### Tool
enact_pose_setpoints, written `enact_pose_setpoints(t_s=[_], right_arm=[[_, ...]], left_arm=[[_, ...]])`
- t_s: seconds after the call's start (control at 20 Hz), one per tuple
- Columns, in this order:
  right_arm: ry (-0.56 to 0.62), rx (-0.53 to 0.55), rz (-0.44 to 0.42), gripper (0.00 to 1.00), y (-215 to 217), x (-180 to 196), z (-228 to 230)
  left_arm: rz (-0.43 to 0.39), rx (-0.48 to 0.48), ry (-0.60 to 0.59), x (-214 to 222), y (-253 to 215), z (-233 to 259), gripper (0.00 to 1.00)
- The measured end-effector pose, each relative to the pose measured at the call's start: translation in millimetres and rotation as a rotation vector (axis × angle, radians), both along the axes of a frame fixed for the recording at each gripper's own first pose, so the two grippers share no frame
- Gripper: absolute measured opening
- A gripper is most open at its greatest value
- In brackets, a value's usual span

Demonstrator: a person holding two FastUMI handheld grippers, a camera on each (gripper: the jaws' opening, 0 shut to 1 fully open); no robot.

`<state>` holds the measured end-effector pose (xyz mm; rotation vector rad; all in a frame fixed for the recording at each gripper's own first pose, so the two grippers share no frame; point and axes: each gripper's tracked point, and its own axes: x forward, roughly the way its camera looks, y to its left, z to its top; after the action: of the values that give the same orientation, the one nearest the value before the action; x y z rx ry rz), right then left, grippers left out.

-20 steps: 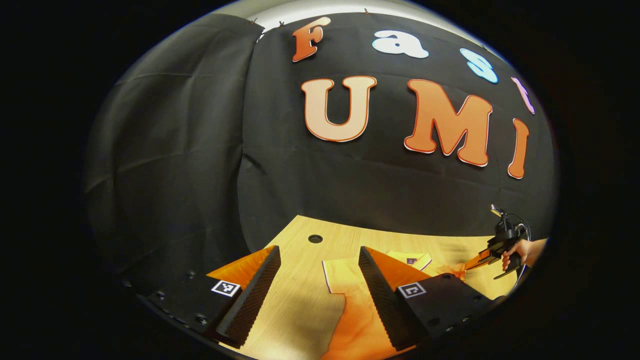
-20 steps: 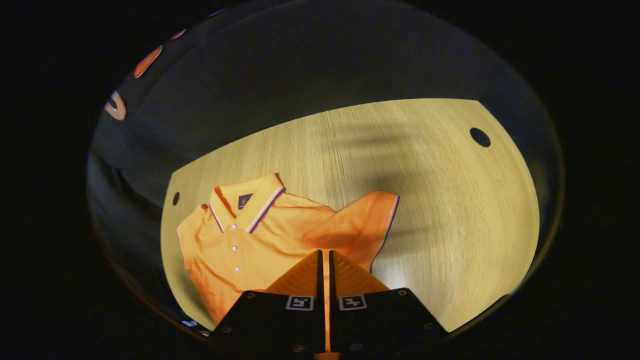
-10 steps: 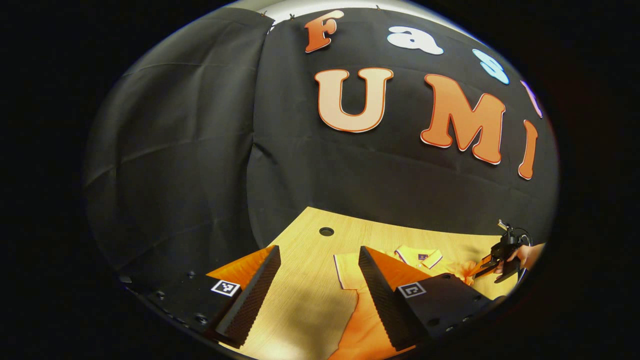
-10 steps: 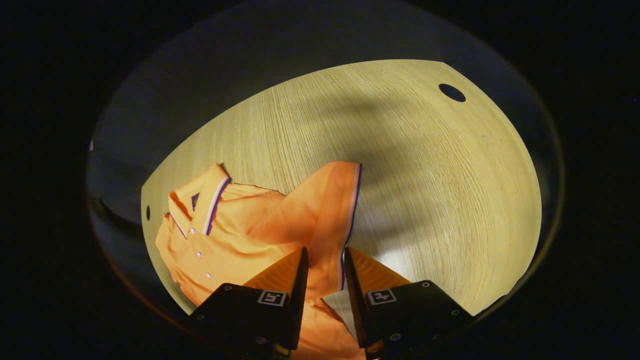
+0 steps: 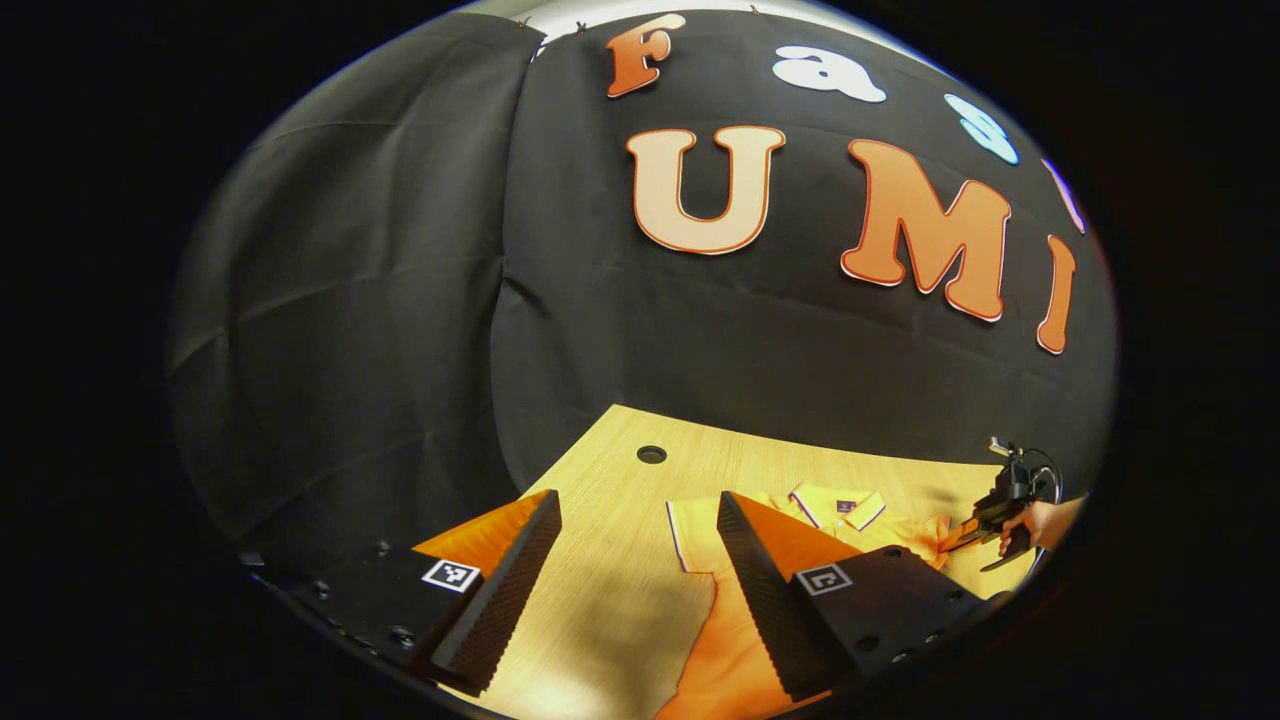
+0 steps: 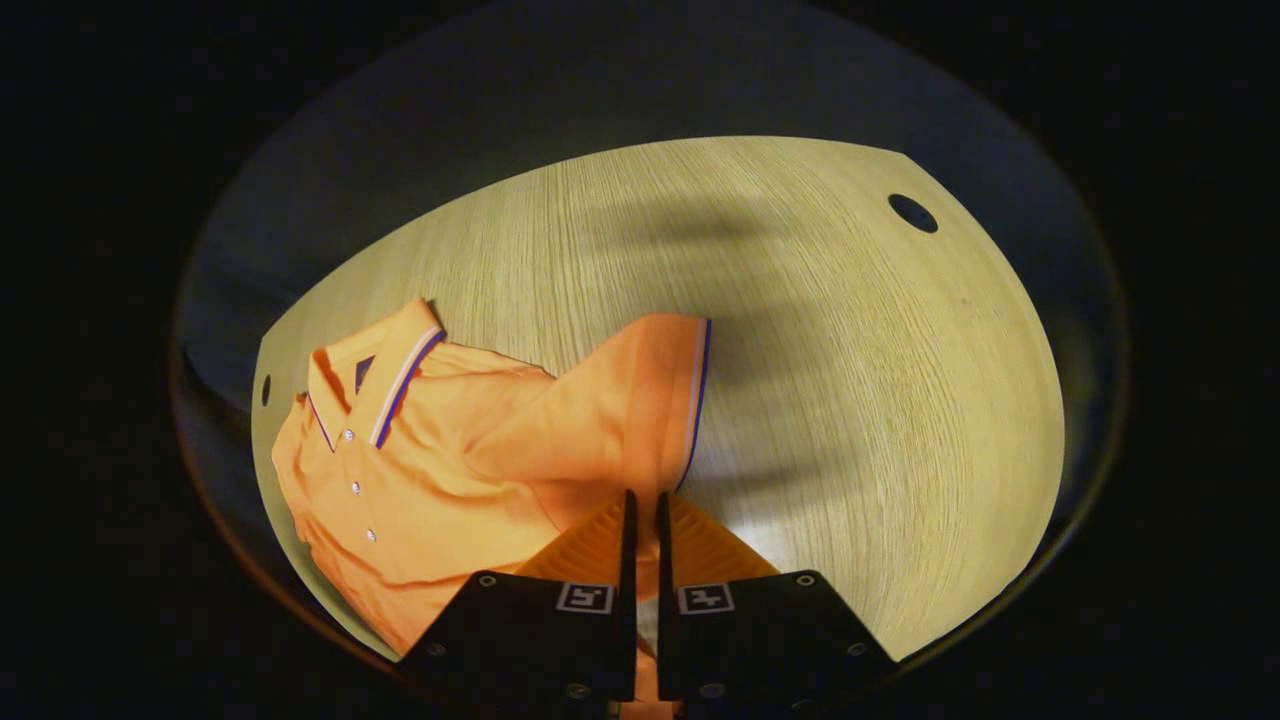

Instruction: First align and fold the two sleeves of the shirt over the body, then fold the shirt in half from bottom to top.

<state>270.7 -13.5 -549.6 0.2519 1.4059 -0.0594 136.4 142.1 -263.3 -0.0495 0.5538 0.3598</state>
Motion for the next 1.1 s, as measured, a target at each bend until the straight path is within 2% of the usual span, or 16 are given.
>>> enact_pose_setpoints(t_s=[0.15,0.3,0.4,0.5,0.55,0.6,0.65,0.75,0.8,0.85,0.9,0.95,1.0,1.05,1.1], right_arm=[[-0.044,0.095,-0.027,0.09,20,12,23],[-0.077,0.144,0.047,0.09,46,15,42],[-0.099,0.169,0.066,0.09,66,16,54],[-0.101,0.246,0.101,0.09,93,8,67],[-0.093,0.271,0.122,0.16,101,2,73],[-0.103,0.270,0.144,0.10,103,0,77],[-0.112,0.262,0.160,0.23,103,-4,81],[-0.141,0.283,0.183,0.36,107,-9,97],[-0.164,0.285,0.190,0.39,106,-9,105],[-0.191,0.277,0.196,0.56,102,-9,114],[-0.216,0.261,0.194,0.48,97,-10,121],[-0.236,0.257,0.187,0.55,93,-12,130],[-0.258,0.255,0.173,0.48,89,-14,139],[-0.284,0.257,0.158,0.64,85,-17,149],[-0.304,0.244,0.140,0.67,78,-20,157]], left_arm=[[0.009,0.002,-0.001,0,1,-1,0.99],[0.018,-0.013,0.000,1,3,-4,0.99],[0.013,-0.022,0.007,1,4,-7,0.99],[0.005,-0.044,0.013,4,3,-15,0.99],[-0.004,-0.058,0.026,6,1,-22,0.99],[-0.020,-0.072,0.047,10,-1,-32,0.99],[-0.031,-0.088,0.065,17,-4,-40,0.96],[-0.058,-0.121,0.090,33,-10,-58,0.98],[-0.082,-0.138,0.103,44,-14,-68,0.98],[-0.105,-0.150,0.119,53,-18,-79,0.98],[-0.131,-0.150,0.150,61,-20,-92,0.98],[-0.145,-0.143,0.197,68,-19,-107,0.98],[-0.159,-0.138,0.245,73,-21,-122,0.98],[-0.161,-0.156,0.280,84,-20,-141,0.98],[-0.159,-0.186,0.332,88,-23,-161,0.98]])
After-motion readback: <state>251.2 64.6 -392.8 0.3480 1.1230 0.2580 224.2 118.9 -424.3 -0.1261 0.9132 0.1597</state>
